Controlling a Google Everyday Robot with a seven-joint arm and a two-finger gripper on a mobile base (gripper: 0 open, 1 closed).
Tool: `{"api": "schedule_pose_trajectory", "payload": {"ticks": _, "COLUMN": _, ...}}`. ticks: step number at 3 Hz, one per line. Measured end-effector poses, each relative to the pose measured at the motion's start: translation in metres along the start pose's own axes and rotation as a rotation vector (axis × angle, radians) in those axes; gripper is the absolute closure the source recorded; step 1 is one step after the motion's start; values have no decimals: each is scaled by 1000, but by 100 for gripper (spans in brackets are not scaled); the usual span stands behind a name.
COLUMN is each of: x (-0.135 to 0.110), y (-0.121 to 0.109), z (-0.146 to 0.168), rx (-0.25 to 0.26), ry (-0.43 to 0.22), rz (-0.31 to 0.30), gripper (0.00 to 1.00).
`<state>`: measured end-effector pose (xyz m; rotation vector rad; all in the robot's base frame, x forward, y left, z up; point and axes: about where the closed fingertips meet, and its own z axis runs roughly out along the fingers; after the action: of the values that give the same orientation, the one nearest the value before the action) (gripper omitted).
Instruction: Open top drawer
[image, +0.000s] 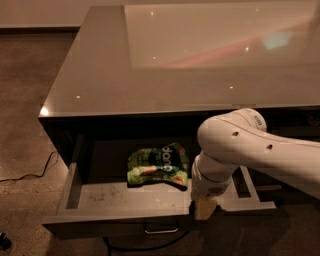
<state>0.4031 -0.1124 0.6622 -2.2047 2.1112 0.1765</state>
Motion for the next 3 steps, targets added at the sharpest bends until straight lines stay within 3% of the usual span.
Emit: {"api": "schedule_pose_trajectory", "payload": {"ticks": 3, "x": 0, "y": 0, "z": 0, "rx": 0, "ry": 0, "rz": 0, "gripper": 16}}
